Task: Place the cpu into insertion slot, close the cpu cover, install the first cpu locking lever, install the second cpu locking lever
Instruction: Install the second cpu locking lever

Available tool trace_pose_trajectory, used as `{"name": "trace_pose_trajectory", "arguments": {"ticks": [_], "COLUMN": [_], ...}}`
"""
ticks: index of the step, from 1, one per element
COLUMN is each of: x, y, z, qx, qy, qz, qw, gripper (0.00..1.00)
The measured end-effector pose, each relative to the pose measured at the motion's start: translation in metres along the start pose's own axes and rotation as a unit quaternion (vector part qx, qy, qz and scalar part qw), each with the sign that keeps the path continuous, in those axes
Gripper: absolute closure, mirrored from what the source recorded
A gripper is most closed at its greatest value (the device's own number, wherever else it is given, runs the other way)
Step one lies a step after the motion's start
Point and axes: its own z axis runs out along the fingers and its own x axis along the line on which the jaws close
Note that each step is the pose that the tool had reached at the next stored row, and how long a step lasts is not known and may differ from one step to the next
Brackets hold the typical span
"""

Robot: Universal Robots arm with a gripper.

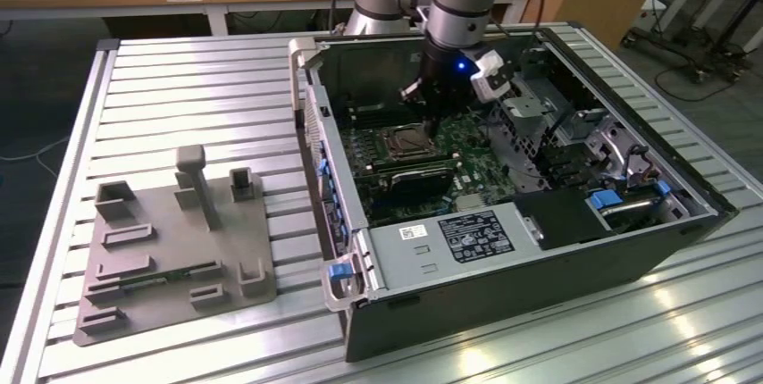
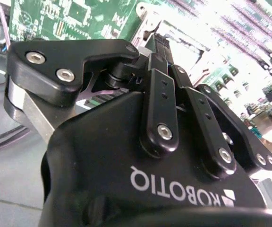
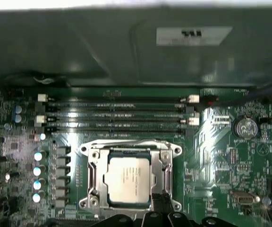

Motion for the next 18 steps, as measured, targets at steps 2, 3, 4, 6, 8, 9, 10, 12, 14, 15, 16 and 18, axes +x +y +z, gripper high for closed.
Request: {"name": "trace_pose_trajectory", "arguments": {"ticks": [2, 3, 4, 6, 8, 9, 10, 12, 14, 15, 16, 18], "x": [0.0, 0.0, 0.0, 0.0, 0.0, 0.0, 0.0, 0.0, 0.0001, 0.0, 0.0, 0.0], "y": [-0.0038, -0.0055, -0.0071, -0.0103, -0.0132, -0.0145, -0.0155, -0.0168, -0.0171, -0.0173, -0.0173, -0.0173], "z": [0.0, 0.0, 0.0, -0.0001, 0.0, 0.0, 0.0, 0.0, 0.0, -0.0001, -0.0001, -0.0001], "qx": [-0.0001, 0.0, -0.0001, 0.0, 0.0, 0.0, -0.0001, -0.0001, -0.0001, 0.0, 0.0, 0.0], "qy": [0.0, 0.0, 0.0, 0.0, 0.0, 0.0, 0.0, 0.0, 0.0, 0.0, 0.0, 0.0], "qz": [0.0, 0.0, 0.0, 0.0, 0.0, 0.0, 0.0, 0.0, 0.0, 0.0, 0.0, 0.0], "qw": [1.0, 1.0, 1.0, 1.0, 1.0, 1.0, 1.0, 1.0, 1.0, 1.0, 1.0, 1.0], "gripper": [0.9, 0.9, 0.9, 0.9, 0.9, 0.9, 0.9, 0.9, 0.9, 0.9, 0.9, 0.9]}}
